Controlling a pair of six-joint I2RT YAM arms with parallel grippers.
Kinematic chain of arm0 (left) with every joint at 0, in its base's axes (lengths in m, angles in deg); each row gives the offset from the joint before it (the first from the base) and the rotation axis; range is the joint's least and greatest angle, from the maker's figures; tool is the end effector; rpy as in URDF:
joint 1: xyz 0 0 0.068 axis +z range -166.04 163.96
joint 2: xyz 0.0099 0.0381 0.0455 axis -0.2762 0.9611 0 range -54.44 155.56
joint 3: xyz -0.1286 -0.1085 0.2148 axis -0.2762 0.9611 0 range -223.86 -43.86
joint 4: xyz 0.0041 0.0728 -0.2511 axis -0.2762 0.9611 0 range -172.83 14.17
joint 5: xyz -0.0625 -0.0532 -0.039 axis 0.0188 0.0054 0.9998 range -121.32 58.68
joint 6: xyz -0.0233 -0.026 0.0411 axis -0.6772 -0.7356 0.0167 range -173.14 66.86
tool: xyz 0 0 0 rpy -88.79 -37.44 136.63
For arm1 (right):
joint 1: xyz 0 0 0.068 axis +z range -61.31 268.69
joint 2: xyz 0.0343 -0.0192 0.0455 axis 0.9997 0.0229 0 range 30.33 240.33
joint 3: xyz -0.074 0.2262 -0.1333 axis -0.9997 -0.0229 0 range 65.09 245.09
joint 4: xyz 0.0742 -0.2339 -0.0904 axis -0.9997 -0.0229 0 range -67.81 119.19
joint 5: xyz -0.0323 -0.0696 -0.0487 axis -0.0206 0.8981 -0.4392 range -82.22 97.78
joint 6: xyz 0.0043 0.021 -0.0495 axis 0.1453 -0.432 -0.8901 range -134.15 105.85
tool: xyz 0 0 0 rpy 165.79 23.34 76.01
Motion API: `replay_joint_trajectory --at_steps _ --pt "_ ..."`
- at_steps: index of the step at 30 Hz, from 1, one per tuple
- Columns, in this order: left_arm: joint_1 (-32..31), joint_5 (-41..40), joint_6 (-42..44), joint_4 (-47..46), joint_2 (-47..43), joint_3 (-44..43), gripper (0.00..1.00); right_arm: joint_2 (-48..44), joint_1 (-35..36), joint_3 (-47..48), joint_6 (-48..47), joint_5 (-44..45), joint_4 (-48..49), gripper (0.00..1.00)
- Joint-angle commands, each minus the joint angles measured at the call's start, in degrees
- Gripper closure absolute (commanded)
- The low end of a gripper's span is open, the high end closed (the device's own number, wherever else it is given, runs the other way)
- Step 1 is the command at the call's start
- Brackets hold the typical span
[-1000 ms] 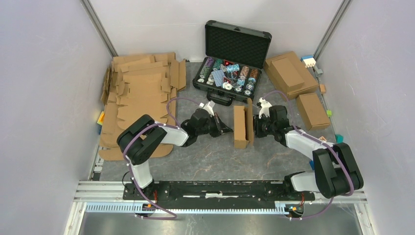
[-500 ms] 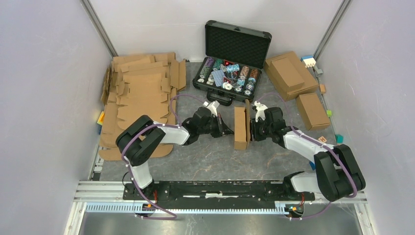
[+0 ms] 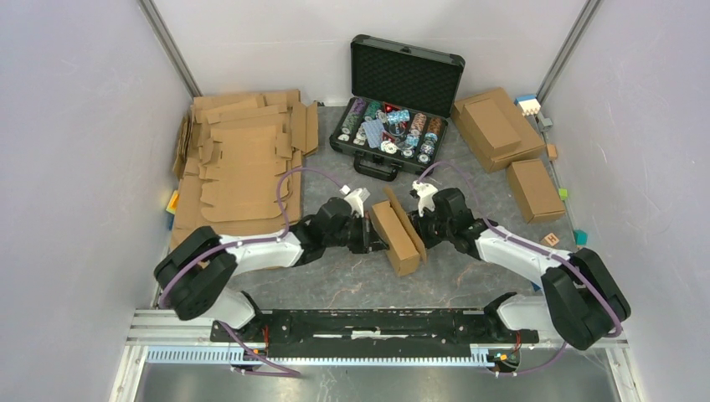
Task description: Fold the paper box
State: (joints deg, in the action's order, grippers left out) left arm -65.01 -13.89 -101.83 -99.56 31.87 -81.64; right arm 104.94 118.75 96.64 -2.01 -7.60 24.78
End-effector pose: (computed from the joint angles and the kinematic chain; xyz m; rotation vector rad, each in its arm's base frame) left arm 0.1902 -0.2348 0.1763 0.2102 2.3922 -1.2444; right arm 0.2057 0.1299 0.1647 -0.5114 2.4129 0.6556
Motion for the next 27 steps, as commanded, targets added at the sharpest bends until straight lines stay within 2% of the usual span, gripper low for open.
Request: replay_joint_trajectory --at_steps 1,5,15,27 --pt "-0.4 -2.2 1.8 -2.1 -6.8 5.0 0.94 -3.9 0.6 -1.3 -1.0 -1.6 2.1 0.56" --pt "-0.4 -3.8 3.2 -0.6 -10.2 6.9 0.84 -5.1 0.6 -1.7 -1.5 1.4 0.9 0.51" --pt "-0.4 -3.7 5.1 1.1 -5.4 2.9 0.83 -10.8 0.5 1.6 -0.9 4.3 -2.7 0.39" --pt "-0.4 -2.1 7.0 1.2 -2.4 -0.5 0.83 -13.5 -0.1 2.2 3.3 -4.4 -1.0 0.28"
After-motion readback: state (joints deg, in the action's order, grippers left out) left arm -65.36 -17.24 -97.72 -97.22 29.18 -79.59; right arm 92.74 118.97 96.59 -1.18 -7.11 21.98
